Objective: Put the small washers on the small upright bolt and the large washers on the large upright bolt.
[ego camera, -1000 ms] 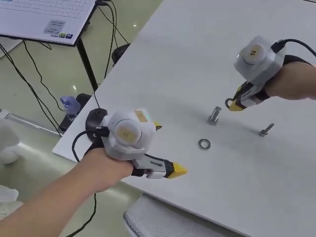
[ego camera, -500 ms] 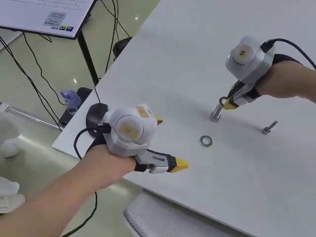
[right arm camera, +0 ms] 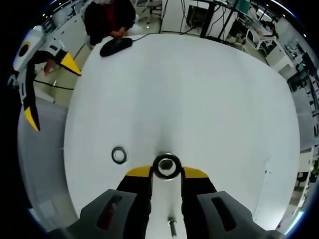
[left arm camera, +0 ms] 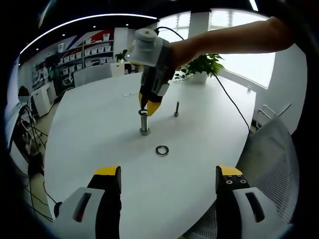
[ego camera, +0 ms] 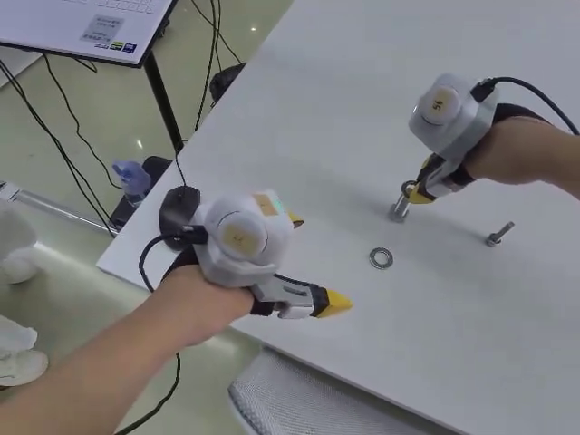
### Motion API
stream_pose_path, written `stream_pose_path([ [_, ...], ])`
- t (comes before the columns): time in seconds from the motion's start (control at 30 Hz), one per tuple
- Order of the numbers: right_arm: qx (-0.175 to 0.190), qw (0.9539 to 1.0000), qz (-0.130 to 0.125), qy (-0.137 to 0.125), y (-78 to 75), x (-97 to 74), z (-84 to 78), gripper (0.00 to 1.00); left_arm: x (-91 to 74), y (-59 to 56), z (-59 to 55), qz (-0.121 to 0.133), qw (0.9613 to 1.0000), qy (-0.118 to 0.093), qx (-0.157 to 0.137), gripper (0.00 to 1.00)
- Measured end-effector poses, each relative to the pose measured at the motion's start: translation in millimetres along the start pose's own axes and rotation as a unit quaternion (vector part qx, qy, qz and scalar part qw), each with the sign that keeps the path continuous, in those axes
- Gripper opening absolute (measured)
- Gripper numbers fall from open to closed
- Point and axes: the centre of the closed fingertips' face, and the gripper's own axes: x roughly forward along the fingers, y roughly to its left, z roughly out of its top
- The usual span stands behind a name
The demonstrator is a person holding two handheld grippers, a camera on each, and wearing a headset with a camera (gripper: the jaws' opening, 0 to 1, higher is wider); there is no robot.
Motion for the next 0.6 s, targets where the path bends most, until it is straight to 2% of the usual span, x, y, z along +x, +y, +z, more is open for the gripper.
stream_pose_path([
  [0.6,0.003,1.0,-0.003,0.004,7.5,15.1,-2.0,0.22,1.6,-0.5,-4.4,-0.008,1.0,0.004,0.004,0.77],
])
